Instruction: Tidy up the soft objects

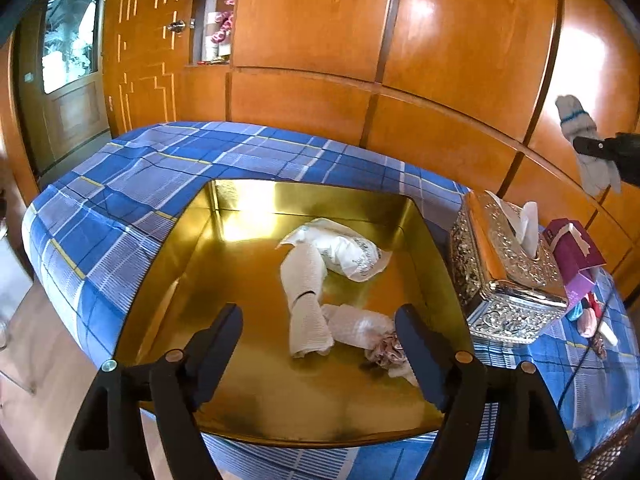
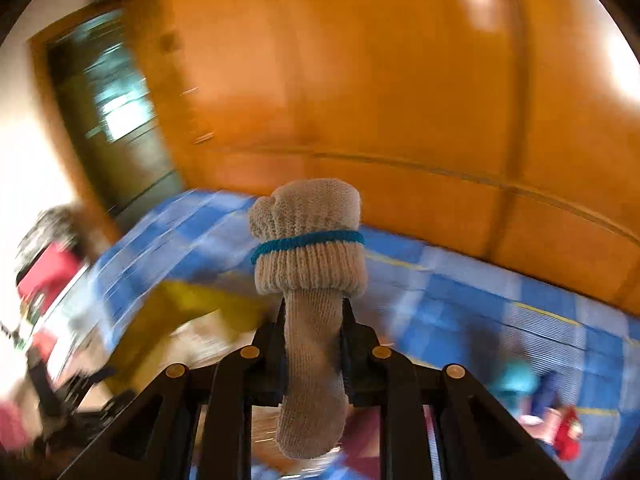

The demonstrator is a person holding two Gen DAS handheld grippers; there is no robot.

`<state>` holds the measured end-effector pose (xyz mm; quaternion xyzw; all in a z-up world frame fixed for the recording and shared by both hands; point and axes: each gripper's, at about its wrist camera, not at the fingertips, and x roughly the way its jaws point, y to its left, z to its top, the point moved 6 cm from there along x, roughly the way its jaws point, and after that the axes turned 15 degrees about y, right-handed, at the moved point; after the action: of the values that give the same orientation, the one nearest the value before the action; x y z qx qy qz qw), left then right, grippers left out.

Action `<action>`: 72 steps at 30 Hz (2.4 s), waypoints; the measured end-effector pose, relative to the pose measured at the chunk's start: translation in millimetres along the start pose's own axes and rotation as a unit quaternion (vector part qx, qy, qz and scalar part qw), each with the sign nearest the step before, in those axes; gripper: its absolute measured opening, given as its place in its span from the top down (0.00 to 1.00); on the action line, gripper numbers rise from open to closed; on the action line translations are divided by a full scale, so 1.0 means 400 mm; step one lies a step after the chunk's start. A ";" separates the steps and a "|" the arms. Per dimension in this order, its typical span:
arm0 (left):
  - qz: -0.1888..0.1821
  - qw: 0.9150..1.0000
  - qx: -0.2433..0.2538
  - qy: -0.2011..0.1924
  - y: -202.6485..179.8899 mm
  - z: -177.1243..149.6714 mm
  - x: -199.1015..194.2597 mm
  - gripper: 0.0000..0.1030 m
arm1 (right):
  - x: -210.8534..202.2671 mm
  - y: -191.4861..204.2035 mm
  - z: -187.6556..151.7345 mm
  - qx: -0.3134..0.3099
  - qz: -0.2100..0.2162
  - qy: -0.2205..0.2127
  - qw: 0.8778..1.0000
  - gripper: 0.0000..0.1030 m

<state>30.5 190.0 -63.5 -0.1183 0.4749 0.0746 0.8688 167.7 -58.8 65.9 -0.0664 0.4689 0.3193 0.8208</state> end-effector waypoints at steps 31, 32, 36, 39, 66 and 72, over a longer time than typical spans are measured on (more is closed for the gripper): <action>0.023 0.998 -0.049 -0.011 0.096 0.008 -0.010 0.15 | 0.296 0.336 -0.194 -0.093 -0.020 0.091 0.991 0.57; 0.023 0.999 -0.046 -0.012 0.091 0.008 -0.012 0.15 | 0.286 0.337 -0.199 -0.095 -0.026 0.085 0.991 0.57; 0.019 0.999 -0.032 -0.016 0.064 0.004 -0.021 0.15 | 0.242 0.330 -0.217 -0.096 -0.049 0.061 0.992 0.57; 0.019 0.999 -0.018 -0.021 0.043 0.004 -0.030 0.15 | 0.208 0.319 -0.227 -0.091 -0.058 0.045 0.993 0.57; 0.004 0.995 0.094 -0.028 -0.142 -0.043 -0.074 0.15 | -0.116 -0.194 -0.366 0.136 -0.197 -0.064 0.969 0.56; -0.009 0.991 0.129 -0.026 -0.202 -0.053 -0.088 0.15 | -0.156 -0.380 -0.434 0.209 -0.256 -0.061 0.942 0.56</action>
<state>13.9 105.9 -34.1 -0.0076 0.4566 0.0082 0.8896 108.4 -278.1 -8.3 0.0091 0.4410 -0.0030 0.8974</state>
